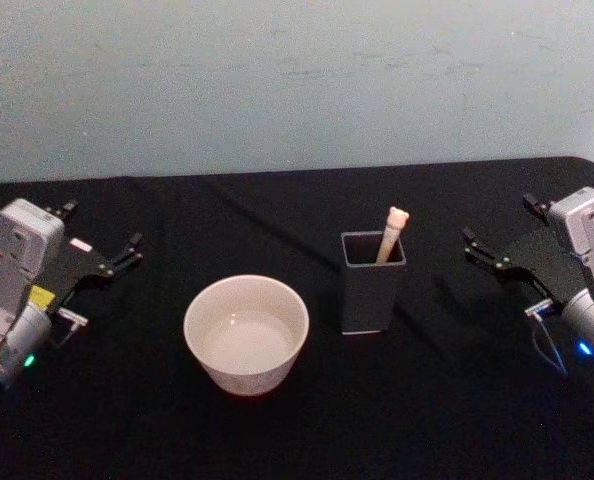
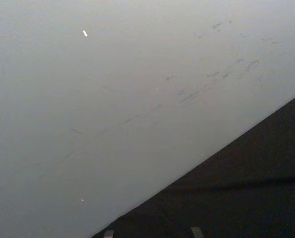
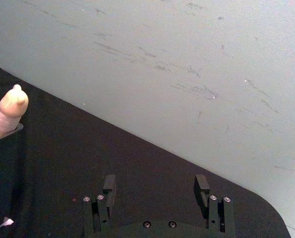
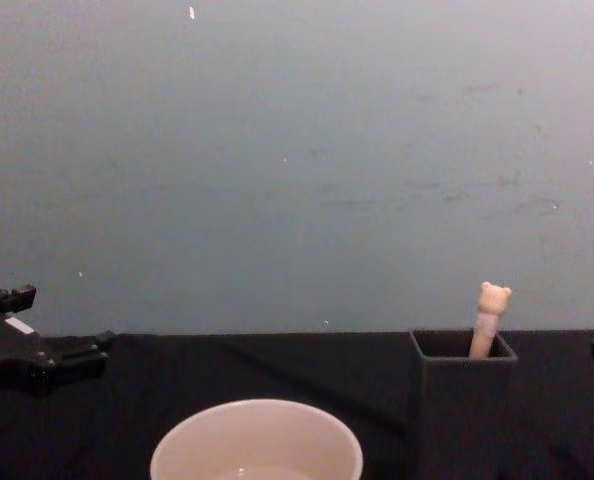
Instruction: Pick up the stirring spoon with one hand, stir inside the cup, then place it back in its original position.
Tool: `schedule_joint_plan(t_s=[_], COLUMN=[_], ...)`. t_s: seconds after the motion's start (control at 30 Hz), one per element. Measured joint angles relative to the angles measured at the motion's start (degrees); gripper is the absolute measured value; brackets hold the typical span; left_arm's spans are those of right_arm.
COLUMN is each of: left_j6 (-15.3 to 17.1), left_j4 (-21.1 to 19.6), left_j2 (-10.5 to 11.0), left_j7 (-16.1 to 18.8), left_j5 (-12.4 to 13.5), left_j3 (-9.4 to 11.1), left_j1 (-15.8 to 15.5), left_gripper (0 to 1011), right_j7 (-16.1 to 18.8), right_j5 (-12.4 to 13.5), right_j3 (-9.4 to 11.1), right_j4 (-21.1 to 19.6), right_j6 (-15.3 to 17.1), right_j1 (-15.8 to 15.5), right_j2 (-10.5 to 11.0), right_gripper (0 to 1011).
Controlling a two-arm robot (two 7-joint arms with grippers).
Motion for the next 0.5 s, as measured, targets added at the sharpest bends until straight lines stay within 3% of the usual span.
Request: schedule_joint_plan(t_s=[0.5], left_j6=[0.0], left_j4=[0.0], left_j2=[0.0], left_j7=[0.0], left_j5=[0.0], left_j3=[0.0], left_j1=[0.0], left_gripper=[1002], right_j7=[0.0], right_j5=[0.0], right_j3=[0.0], right_j4=[0.0], right_j6=[0.01], right_j1=[-0.01], right_j2=[0.0], right_gripper=[1000])
